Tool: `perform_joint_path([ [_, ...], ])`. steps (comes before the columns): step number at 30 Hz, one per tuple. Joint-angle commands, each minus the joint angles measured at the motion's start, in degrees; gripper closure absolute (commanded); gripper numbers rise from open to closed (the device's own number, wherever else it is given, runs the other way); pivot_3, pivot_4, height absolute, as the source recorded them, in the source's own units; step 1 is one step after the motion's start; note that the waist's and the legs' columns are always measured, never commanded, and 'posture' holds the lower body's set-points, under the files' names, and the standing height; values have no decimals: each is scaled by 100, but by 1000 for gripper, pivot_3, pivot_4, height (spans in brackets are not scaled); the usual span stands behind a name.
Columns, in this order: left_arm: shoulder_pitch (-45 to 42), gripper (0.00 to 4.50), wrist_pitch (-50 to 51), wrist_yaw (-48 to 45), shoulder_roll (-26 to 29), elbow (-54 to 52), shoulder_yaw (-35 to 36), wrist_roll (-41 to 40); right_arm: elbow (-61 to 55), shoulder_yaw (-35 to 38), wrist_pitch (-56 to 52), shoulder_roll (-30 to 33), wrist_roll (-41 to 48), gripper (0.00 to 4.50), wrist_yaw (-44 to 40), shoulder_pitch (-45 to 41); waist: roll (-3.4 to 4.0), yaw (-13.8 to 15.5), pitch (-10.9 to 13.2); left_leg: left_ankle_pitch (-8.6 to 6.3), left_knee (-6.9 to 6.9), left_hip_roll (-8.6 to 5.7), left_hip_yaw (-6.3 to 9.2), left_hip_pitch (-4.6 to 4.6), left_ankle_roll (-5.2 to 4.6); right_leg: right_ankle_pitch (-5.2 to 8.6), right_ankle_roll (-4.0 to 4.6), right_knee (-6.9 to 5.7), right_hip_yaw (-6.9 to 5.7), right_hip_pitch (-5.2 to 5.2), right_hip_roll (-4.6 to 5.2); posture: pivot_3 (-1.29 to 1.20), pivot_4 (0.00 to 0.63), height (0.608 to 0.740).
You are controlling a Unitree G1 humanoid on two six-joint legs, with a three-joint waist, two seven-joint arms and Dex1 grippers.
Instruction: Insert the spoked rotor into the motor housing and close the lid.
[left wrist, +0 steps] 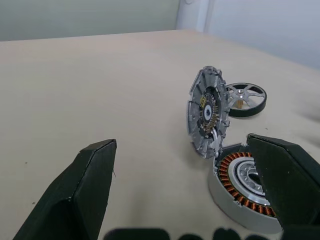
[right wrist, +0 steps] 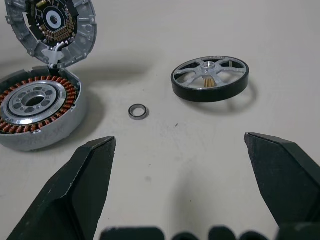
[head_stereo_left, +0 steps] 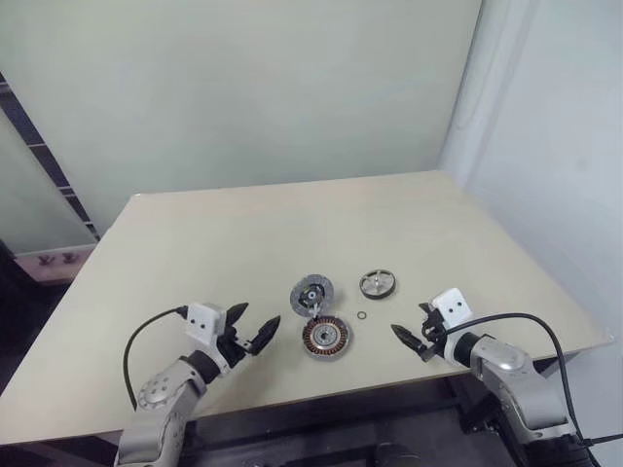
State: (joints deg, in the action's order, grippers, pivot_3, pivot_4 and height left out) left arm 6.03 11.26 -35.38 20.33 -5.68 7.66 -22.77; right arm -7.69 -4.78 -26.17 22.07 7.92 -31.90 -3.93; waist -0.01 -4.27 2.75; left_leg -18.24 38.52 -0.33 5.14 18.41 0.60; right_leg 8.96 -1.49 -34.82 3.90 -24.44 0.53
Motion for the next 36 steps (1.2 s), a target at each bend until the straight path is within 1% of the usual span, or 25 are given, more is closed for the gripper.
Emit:
perform_joint_path([
  [1,-32,26,4,47,0,-359,-6,-36,-89,48,161,-38,43,0,23,-224,0,0,0,0,0,0,0,0,0,0,0,0,0,0,0,0,0,740],
  [7,168,26,57,88,-36,-549,-20,-46,-5,20,160,-256,86,0,110,-331,0,0,0,0,-1,1,0,0,0,0,0,-1,0,-1,-1,0,0,740],
  [10,203,26,97,84,-33,-567,-32,-53,-123,83,-234,-406,262,0,176,-394,0,4,0,0,-2,3,2,0,0,0,0,-1,0,-2,-2,0,0,740],
  [14,200,26,221,-9,-34,-580,-166,-80,-293,-78,-440,-359,270,0,102,-401,0,2,0,0,0,1,0,2,0,0,0,0,0,-1,0,0,0,740],
  [19,316,26,377,-157,37,-636,-242,-149,-236,-308,-738,-461,180,0,183,-529,-1,-11,0,0,-2,2,0,2,0,0,0,-1,0,-5,-1,0,0,740],
  [25,492,26,417,-298,90,-635,-369,-80,213,-632,-900,-559,-66,0,330,-858,0,-4,0,0,-2,10,-1,1,1,0,1,-1,-2,-8,-6,0,0,740],
  [32,462,26,383,-379,142,-561,-507,12,1097,-864,-535,-718,-312,0,359,-1359,0,-3,0,0,-2,8,-2,3,0,0,0,0,-1,-9,-5,0,0,740],
  [36,417,26,417,-372,110,-629,-582,20,1840,-905,-147,-894,-466,0,416,-1682,-1,-6,0,0,-5,8,-1,2,0,0,0,0,0,-8,-5,0,0,740],
])
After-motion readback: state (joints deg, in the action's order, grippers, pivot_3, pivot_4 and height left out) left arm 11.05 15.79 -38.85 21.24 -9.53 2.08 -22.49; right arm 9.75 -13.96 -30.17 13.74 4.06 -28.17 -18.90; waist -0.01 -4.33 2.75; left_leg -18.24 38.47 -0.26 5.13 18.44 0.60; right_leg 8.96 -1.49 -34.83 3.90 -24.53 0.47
